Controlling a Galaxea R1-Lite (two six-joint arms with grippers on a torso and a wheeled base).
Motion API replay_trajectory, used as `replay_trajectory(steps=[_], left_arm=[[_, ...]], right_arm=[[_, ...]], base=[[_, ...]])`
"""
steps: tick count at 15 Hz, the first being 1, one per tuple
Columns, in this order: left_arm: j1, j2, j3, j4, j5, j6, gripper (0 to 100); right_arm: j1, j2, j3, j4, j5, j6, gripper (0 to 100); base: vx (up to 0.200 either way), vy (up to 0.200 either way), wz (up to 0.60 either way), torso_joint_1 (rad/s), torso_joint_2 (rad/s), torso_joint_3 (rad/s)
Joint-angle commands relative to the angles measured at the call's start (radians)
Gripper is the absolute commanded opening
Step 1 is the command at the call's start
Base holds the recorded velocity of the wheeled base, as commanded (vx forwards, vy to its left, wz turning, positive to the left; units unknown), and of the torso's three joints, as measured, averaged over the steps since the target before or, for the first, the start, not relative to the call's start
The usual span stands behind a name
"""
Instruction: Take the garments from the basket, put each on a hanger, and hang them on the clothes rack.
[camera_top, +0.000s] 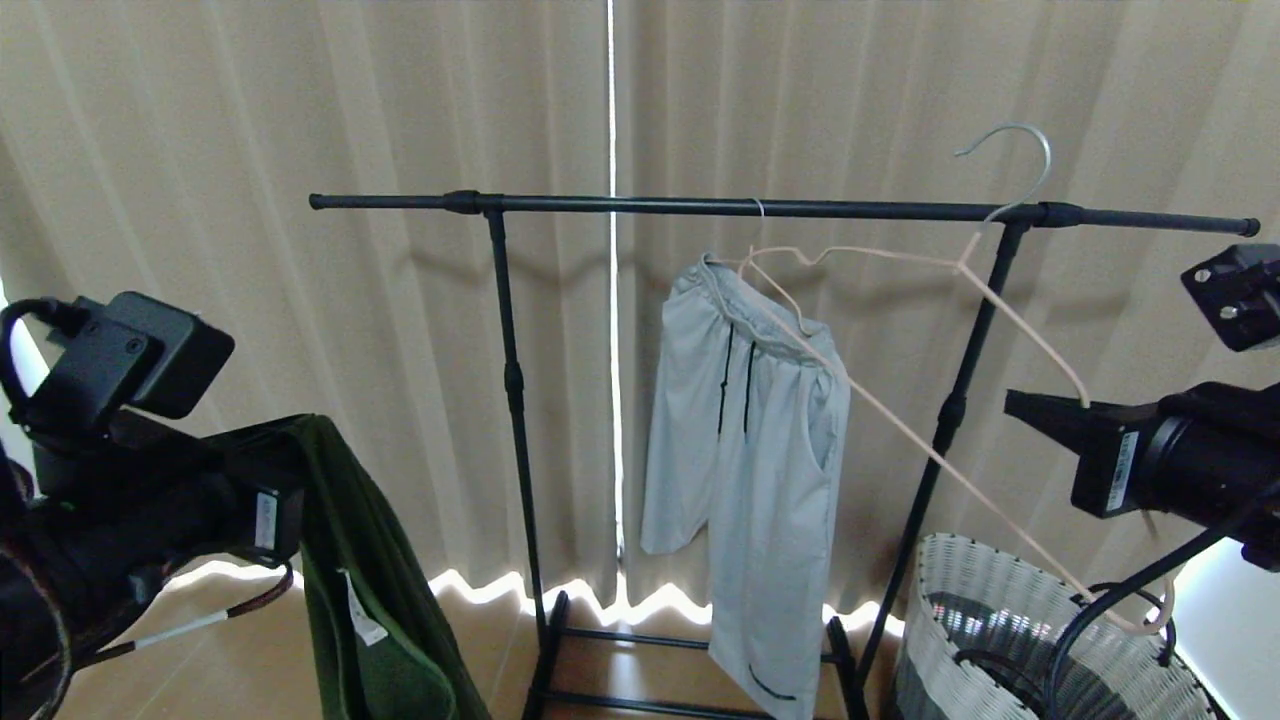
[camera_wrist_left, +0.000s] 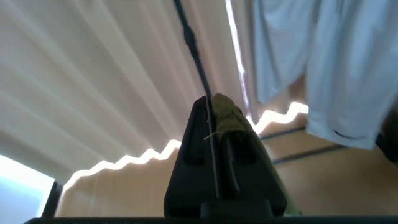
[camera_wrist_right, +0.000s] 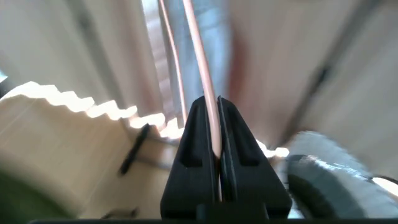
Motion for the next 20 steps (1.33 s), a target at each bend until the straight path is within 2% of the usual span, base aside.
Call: replay_trajectory(steps=[1,3,5,8,9,14,18,20], left_arm=[[-0.071,0.158,-0.108,0.002,0.091,-0.051,0],[-0.105,0.258,-0.206,0.007,0.175,-0.113,0],[-0.103,0.332,-0.283,0.008,0.237,-0.134,0],[-0.097,0.361,-0.323,0.008,0.244,-0.145,0],[-0.091,0.358,-0.329,0.008,0.234,-0.142,0],[-0.085,0.358,-0.341,0.004,0.189,-0.139,0],[-0.094,0.349,-0.333,0.005,0.188,-0.137,0],[-0.094,0.344,-0.333,0.007,0.188,-0.136,0]], right_arm=[[0.168,0.02,0.056,-0.001,0.0,0.049,0],[0.313,0.04,0.059,0.001,0.0,0.142,0],[0.384,0.056,0.059,-0.001,0.002,0.168,0],[0.45,0.054,0.061,-0.001,0.003,0.196,0],[0.502,0.053,0.061,-0.001,0.005,0.225,0],[0.537,0.05,0.061,-0.001,0.006,0.233,0],[0.565,0.08,0.051,-0.006,0.005,0.245,0],[0.563,0.115,0.053,-0.058,0.003,0.245,0]], base=[[0.0,0.0,0.0,0.0,0.0,0.0],[0.0,0.0,0.0,0.0,0.0,0.0],[0.0,0.0,0.0,0.0,0.0,0.0],[0.0,0.0,0.0,0.0,0.0,0.0],[0.0,0.0,0.0,0.0,0.0,0.0],[0.0,0.0,0.0,0.0,0.0,0.0],[0.0,0.0,0.0,0.0,0.0,0.0],[0.0,0.0,0.0,0.0,0.0,0.0]])
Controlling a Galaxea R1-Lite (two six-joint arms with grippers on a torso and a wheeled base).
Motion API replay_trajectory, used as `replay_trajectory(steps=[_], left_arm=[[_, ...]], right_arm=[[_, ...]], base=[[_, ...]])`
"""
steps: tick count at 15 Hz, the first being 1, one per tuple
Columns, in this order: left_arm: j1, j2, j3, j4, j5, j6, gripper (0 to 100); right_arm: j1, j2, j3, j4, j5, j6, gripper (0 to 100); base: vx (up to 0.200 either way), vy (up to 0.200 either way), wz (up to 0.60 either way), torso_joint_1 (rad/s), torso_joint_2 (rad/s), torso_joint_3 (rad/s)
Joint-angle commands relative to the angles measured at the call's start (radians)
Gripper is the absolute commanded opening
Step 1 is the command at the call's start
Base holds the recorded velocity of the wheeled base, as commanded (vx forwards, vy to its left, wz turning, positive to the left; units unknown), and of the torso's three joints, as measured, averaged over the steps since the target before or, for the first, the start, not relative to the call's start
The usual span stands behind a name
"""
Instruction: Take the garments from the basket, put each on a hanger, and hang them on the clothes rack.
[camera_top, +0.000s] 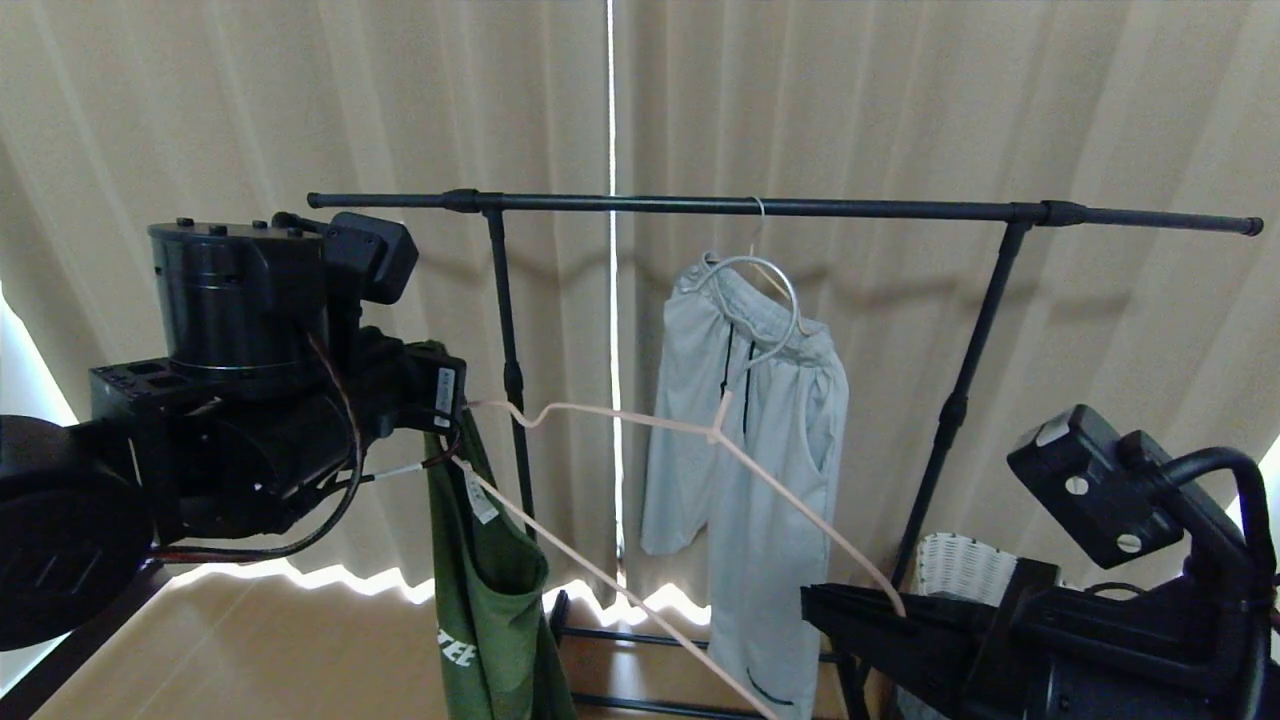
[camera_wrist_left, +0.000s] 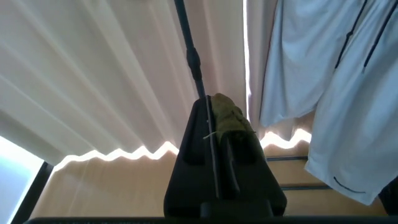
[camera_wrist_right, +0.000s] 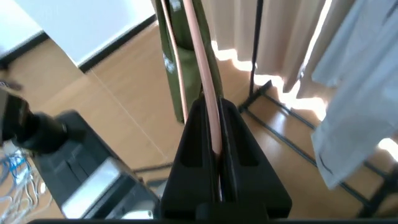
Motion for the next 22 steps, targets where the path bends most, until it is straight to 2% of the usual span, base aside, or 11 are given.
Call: replay_trajectory(steps=[1,3,9,12,13,18,21,22], left_arm=[[0.001,-0.01,0.0,0.001,0.001,0.004,0],[0.001,-0.024,0.0,0.015,0.001,0.024,0],[0.01,-0.067,-0.087,0.274,0.004,0.011,0],[0.018,-0.073,-0.187,0.486,0.012,-0.071,0],[0.018,-0.075,-0.212,0.529,0.014,-0.095,0],[0.032,-0.095,-0.21,0.558,0.017,-0.112,0],[0.024,-0.108,-0.204,0.573,0.015,-0.117,0],[0.004,-0.114,-0.204,0.575,0.017,-0.155,0]], right_arm=[[-0.008,0.073,-0.002,-0.055,-0.004,-0.002,0],[-0.02,0.108,-0.005,-0.095,-0.002,-0.004,0],[-0.02,0.204,-0.045,-0.109,-0.005,0.021,0],[-0.021,0.257,-0.067,-0.107,-0.019,0.029,0],[-0.023,0.263,-0.071,-0.107,-0.025,0.029,0],[-0.086,0.287,-0.111,-0.107,-0.028,0.033,0],[-0.097,0.31,-0.147,-0.106,-0.028,0.065,0],[-0.097,0.333,-0.171,-0.107,-0.03,0.076,0]], base=[[0.0,0.0,0.0,0.0,0.0,0.0],[0.0,0.0,0.0,0.0,0.0,0.0],[0.0,0.0,0.0,0.0,0.0,0.0],[0.0,0.0,0.0,0.0,0.0,0.0],[0.0,0.0,0.0,0.0,0.0,0.0],[0.0,0.0,0.0,0.0,0.0,0.0],[0.0,0.0,0.0,0.0,0.0,0.0],[0.0,0.0,0.0,0.0,0.0,0.0]])
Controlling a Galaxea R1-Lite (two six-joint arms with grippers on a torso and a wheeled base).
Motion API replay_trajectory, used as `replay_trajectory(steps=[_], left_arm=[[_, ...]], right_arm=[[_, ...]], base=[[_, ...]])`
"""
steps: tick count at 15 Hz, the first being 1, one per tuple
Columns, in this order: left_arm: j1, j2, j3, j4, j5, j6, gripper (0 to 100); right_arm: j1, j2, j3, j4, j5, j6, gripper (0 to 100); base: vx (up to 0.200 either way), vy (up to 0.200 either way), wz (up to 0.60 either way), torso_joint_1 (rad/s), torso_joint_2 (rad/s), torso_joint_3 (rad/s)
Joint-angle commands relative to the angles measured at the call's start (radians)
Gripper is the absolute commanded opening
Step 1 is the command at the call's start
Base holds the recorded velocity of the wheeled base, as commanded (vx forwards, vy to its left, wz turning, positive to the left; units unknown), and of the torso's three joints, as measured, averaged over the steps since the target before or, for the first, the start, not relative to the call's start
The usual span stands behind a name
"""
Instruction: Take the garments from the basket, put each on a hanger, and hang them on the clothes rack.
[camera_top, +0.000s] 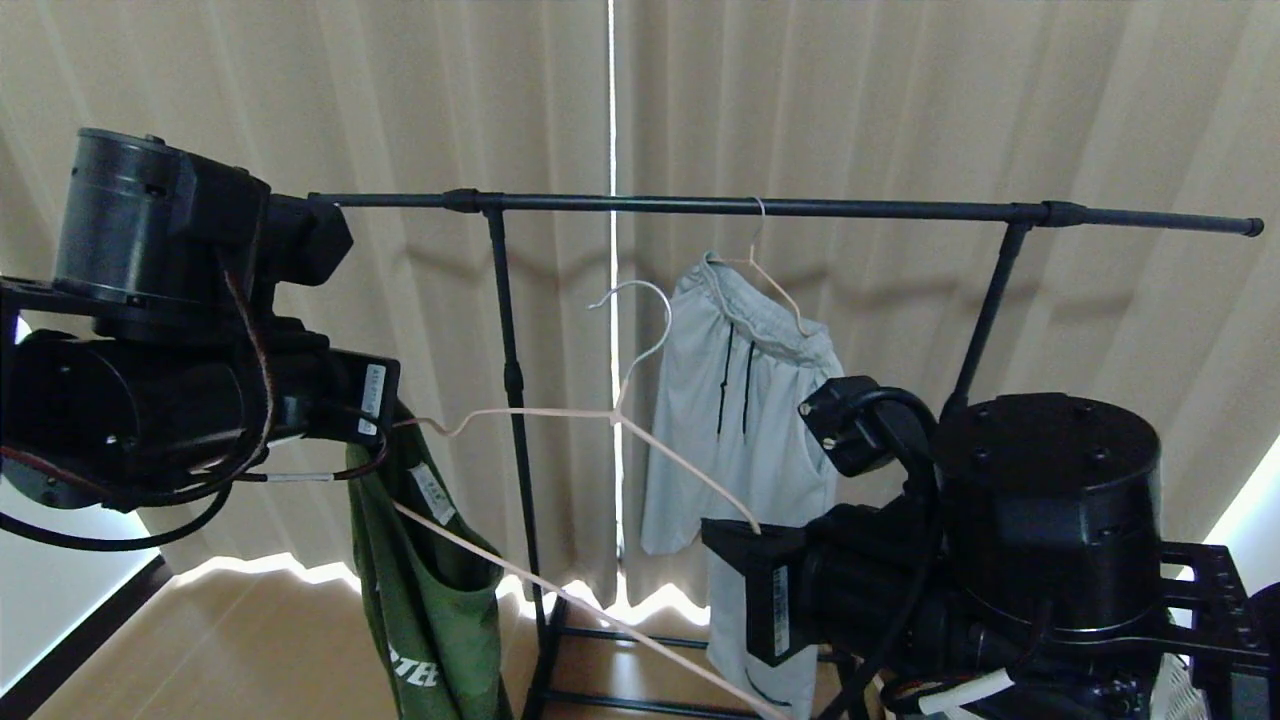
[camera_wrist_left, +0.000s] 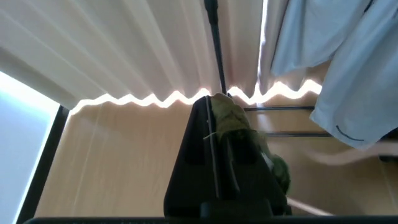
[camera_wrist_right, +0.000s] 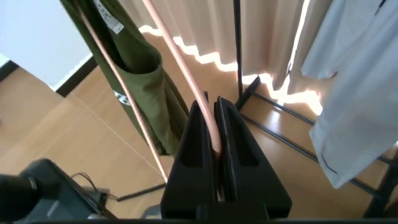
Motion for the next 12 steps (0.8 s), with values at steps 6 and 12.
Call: replay_trajectory(steps=[6,12], left_arm=[[-0.192,-0.013,-0.026,0.016,0.0,-0.21,0],[-0.086,-0.011,-0.016,0.005,0.066,-0.13,0]], right_arm=[[0.013,0.146,-0.127,-0.003,-0.032,0.021,0],[0.02,0.132,-0.057,0.012,-0.173,0.015,0]], base=[[0.0,0.0,0.0,0.0,0.0,0.0],[0.0,0.0,0.0,0.0,0.0,0.0]])
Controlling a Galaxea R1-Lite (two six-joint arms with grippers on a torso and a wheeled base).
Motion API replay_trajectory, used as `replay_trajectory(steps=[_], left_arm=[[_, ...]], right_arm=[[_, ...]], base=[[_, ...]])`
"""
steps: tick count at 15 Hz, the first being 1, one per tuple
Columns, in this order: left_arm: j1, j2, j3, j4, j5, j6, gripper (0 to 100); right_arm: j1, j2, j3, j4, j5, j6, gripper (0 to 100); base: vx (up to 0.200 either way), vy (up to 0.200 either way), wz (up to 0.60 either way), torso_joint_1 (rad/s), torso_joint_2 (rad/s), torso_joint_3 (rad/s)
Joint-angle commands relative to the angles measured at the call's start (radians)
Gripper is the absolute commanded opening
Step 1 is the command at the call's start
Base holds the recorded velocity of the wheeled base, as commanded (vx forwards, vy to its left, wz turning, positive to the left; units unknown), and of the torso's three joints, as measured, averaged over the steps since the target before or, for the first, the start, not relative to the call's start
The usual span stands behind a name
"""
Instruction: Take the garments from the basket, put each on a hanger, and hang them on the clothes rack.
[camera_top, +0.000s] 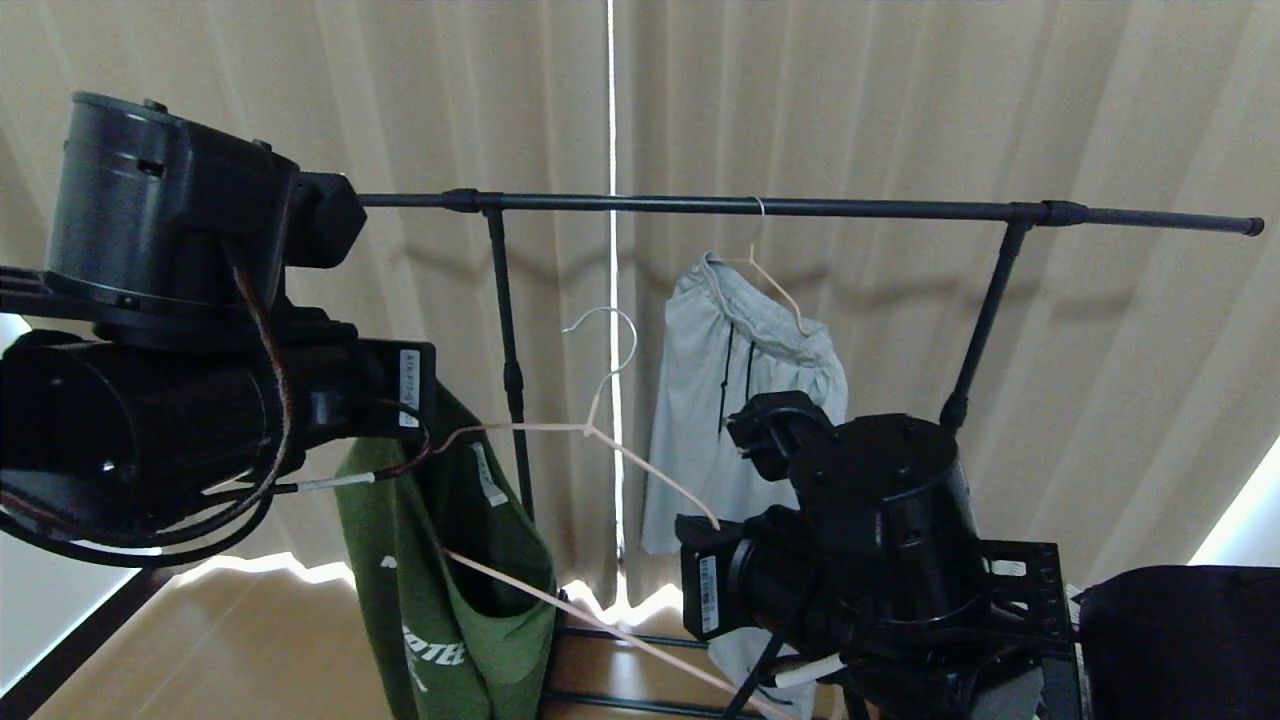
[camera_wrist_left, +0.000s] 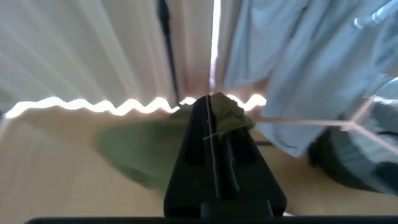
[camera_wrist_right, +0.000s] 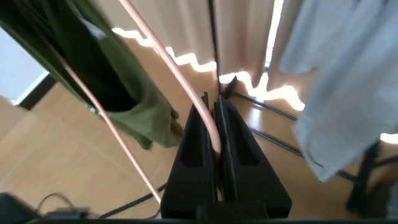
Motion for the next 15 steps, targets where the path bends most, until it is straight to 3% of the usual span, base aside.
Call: replay_trajectory(steps=[1,7,11,15], left_arm=[[0.067,0.001,0.009,-0.003,0.002,0.02,0],[0.072,0.001,0.05,-0.003,0.002,0.071,0],[0.084,0.01,0.043,-0.037,0.004,0.083,0],[0.081,0.001,0.089,-0.04,0.012,0.172,0]], right_arm=[[-0.015,-0.03,0.043,0.002,-0.042,-0.002,0],[-0.118,-0.062,0.043,-0.009,-0.109,-0.042,0],[-0.12,-0.085,0.054,0.002,-0.111,-0.047,0],[-0.136,-0.077,0.048,-0.012,-0.149,-0.145,0]], base=[[0.0,0.0,0.0,0.0,0.0,0.0],[0.0,0.0,0.0,0.0,0.0,0.0],[0.0,0.0,0.0,0.0,0.0,0.0],[0.0,0.0,0.0,0.0,0.0,0.0]])
